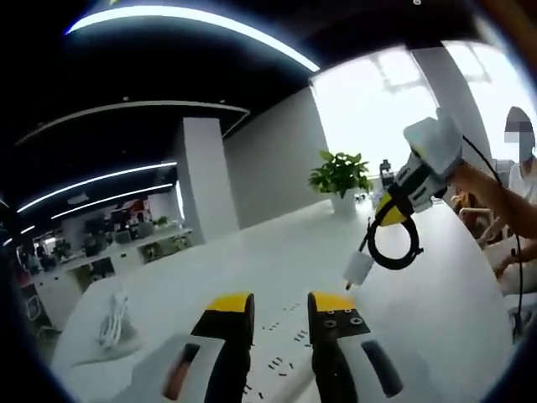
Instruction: Straighten the power strip on the desk, plug the charger into it
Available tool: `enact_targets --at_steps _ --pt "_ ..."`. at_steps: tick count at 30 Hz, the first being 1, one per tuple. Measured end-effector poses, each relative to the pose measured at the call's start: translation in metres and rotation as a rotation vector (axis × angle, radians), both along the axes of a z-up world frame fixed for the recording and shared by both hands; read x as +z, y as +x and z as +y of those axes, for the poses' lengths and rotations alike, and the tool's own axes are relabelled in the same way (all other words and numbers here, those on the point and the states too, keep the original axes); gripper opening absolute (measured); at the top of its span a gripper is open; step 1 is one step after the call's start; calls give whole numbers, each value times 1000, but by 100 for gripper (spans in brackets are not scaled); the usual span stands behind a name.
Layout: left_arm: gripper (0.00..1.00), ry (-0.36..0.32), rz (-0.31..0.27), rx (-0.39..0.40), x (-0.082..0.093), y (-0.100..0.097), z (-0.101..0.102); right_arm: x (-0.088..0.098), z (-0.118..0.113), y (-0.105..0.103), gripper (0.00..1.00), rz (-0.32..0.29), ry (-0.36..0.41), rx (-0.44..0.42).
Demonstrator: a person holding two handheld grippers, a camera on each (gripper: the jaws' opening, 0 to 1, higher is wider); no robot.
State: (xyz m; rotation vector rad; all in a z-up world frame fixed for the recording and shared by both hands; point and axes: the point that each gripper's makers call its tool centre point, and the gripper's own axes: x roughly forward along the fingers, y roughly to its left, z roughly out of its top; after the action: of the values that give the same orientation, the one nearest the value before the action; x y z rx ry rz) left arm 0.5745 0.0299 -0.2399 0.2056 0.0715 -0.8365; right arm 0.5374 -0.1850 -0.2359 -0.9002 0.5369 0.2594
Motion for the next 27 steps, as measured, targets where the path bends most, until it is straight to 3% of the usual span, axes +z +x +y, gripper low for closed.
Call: enact_targets --at_steps 9,14,20,27 --pt "26 68 -11 -81 3 -4 -23 15 16 1 4 49 -17 7" --pt "26 164 -45 -157 -6 -9 -44 18 24 2 4 85 -38 4" --pt "26 188 -28 -237 -17 -14 -68 27 35 2 4 103 -69 8" --pt "27 214 -42 -311 -17 -16 -96 34 57 1 4 141 -83 25"
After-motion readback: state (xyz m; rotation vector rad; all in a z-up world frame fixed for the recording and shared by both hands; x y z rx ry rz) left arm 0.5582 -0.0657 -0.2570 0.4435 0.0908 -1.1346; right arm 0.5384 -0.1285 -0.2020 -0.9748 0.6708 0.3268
